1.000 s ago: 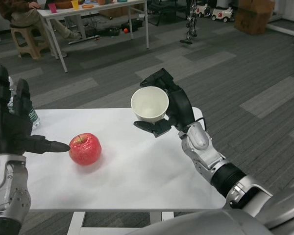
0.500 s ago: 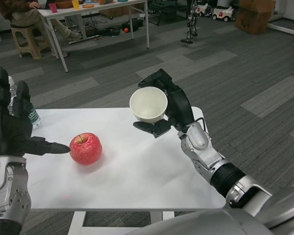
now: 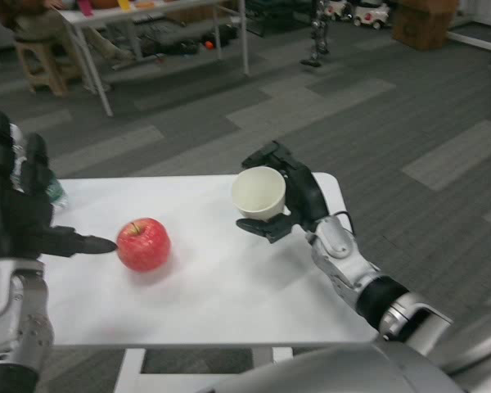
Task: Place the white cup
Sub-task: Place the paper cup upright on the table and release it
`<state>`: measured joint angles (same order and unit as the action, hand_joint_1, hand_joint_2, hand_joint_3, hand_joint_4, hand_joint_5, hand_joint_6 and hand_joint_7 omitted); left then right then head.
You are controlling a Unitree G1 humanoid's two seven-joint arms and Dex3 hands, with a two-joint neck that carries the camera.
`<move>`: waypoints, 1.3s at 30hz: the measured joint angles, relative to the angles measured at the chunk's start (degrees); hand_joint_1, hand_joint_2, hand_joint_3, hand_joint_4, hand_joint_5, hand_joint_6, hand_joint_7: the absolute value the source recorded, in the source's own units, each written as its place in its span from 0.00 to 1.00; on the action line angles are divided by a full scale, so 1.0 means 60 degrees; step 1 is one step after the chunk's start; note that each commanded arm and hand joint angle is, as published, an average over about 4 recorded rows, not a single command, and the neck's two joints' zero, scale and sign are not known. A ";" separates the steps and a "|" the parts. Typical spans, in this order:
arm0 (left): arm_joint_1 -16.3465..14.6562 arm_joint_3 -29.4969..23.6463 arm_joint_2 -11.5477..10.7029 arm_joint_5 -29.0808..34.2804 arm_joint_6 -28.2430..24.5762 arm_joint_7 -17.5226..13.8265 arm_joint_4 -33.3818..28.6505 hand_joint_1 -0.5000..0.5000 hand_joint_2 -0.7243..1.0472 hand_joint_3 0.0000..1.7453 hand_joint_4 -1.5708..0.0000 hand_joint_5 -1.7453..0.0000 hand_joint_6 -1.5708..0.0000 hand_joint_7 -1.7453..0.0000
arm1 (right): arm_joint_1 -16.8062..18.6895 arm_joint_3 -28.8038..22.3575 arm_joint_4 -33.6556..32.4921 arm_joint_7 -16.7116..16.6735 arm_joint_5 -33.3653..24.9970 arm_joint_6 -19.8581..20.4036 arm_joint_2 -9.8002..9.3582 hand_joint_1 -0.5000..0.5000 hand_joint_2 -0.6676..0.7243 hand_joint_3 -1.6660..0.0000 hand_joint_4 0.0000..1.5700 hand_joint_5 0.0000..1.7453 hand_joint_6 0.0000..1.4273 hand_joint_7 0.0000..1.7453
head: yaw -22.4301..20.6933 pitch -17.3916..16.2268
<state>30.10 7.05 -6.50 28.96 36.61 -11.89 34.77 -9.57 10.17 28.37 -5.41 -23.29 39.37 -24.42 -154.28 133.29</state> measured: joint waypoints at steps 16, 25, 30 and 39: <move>-0.0008 0.0011 0.0016 -0.0002 -0.0004 0.0000 0.0002 0.00 0.30 0.05 1.00 1.00 1.00 0.96 | -0.0099 0.0804 0.1511 0.0028 -0.0096 0.0121 0.0117 0.50 0.30 0.19 0.97 0.90 0.90 0.81 | 0.0121 -0.0172; -0.0008 0.0020 0.0033 -0.0002 -0.0004 0.0000 0.0002 0.00 0.30 0.05 1.00 1.00 1.00 0.96 | -0.0269 0.1249 0.1720 0.0018 -0.0123 0.0289 0.0125 0.49 0.32 0.19 1.00 0.93 0.92 0.81 | 0.0117 -0.0299; -0.0009 0.0019 0.0037 -0.0002 -0.0004 0.0000 0.0002 0.00 0.30 0.05 1.00 1.00 1.00 0.96 | -0.0249 0.1188 0.1698 0.0028 -0.0123 0.0299 0.0186 0.46 0.33 0.19 1.00 0.94 0.92 0.81 | 0.0102 -0.0290; -0.0073 0.0012 0.0062 -0.0002 -0.0003 0.0000 0.0002 0.00 0.30 0.05 1.00 1.00 1.00 0.96 | 0.0142 0.0640 0.1566 0.0245 -0.0126 0.0409 0.0243 0.47 0.39 0.19 1.00 0.94 0.92 0.83 | 0.0084 -0.0305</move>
<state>29.66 7.12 -6.14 28.95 36.59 -11.88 34.78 -8.71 14.01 37.77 -3.94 -24.05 41.82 -22.96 -153.77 131.46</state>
